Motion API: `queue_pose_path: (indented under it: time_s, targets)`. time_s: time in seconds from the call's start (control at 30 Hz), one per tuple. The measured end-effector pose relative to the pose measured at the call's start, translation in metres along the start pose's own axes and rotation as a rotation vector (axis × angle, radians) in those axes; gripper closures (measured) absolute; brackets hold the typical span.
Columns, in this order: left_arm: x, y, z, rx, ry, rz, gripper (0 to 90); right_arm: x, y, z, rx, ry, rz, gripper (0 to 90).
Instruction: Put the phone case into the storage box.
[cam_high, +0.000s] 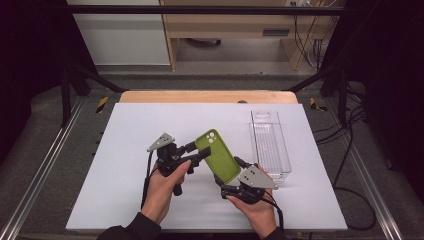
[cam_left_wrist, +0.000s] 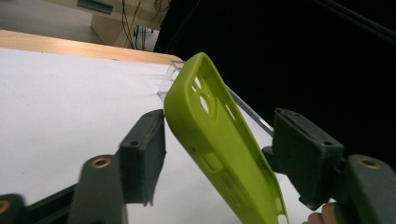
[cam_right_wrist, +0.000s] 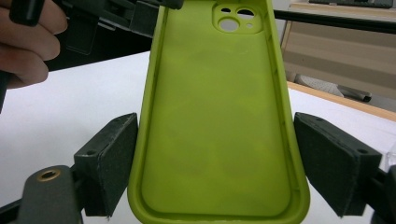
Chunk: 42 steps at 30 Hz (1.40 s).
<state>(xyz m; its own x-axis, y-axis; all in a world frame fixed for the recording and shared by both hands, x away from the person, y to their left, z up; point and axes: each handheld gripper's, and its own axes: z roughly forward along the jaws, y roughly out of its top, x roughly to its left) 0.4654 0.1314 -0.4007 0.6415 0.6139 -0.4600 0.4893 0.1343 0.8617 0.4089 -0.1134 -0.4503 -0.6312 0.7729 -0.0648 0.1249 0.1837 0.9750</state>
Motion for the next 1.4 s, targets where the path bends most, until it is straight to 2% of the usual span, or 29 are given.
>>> queue_pose_path:
  time_s: [0.13, 0.17, 0.2, 0.23, 0.27, 0.33, 0.47, 0.57, 0.67, 0.83, 1.23, 1.37, 1.4]
  targets:
    - [-0.001, 0.000, -0.001, -0.005, 0.023, -0.021, 42.8, 0.001, -0.001, 0.002, 0.000, 0.005, 0.004, 17.1]
    - [-0.001, 0.000, -0.001, -0.008, 0.034, -0.024, 47.4, 0.001, -0.002, 0.002, 0.001, 0.011, 0.011, 17.1]
    - [-0.001, 0.000, -0.002, -0.010, 0.040, -0.030, 47.4, 0.001, -0.002, 0.002, 0.001, 0.011, 0.011, 17.1]
    - [-0.001, 0.000, -0.002, -0.012, 0.043, -0.039, 49.2, 0.001, -0.002, 0.003, 0.001, 0.012, 0.013, 17.1]
    - [-0.001, 0.000, -0.002, -0.012, 0.044, -0.046, 54.6, 0.001, -0.002, 0.003, 0.001, 0.014, 0.016, 17.1]
    - [0.000, 0.000, -0.002, -0.013, 0.050, -0.061, 57.0, 0.001, -0.003, 0.003, 0.004, 0.015, 0.020, 17.1]
    - [0.001, 0.000, -0.003, -0.019, 0.046, -0.083, 65.9, 0.000, -0.005, 0.004, 0.013, 0.021, 0.027, 17.0]
    - [0.001, 0.000, -0.003, -0.021, 0.044, -0.084, 68.8, 0.000, -0.005, 0.005, 0.016, 0.023, 0.029, 17.0]
    - [0.002, -0.002, -0.005, -0.028, 0.027, -0.113, 71.6, 0.000, -0.006, 0.005, 0.021, 0.026, 0.030, 17.0]
    - [0.000, -0.002, -0.005, -0.023, 0.004, -0.127, 75.0, 0.001, -0.008, 0.008, 0.035, 0.028, 0.031, 16.9]
    - [-0.010, 0.001, -0.004, -0.018, -0.016, -0.107, 77.4, -0.002, -0.010, 0.010, 0.046, 0.033, 0.046, 16.5]
    - [-0.012, 0.000, -0.003, -0.004, -0.012, -0.080, 77.4, -0.003, -0.012, 0.012, 0.068, 0.051, 0.057, 14.9]
    - [-0.013, 0.000, -0.002, -0.005, -0.007, -0.060, 77.5, -0.003, -0.012, 0.012, 0.071, 0.059, 0.057, 13.4]
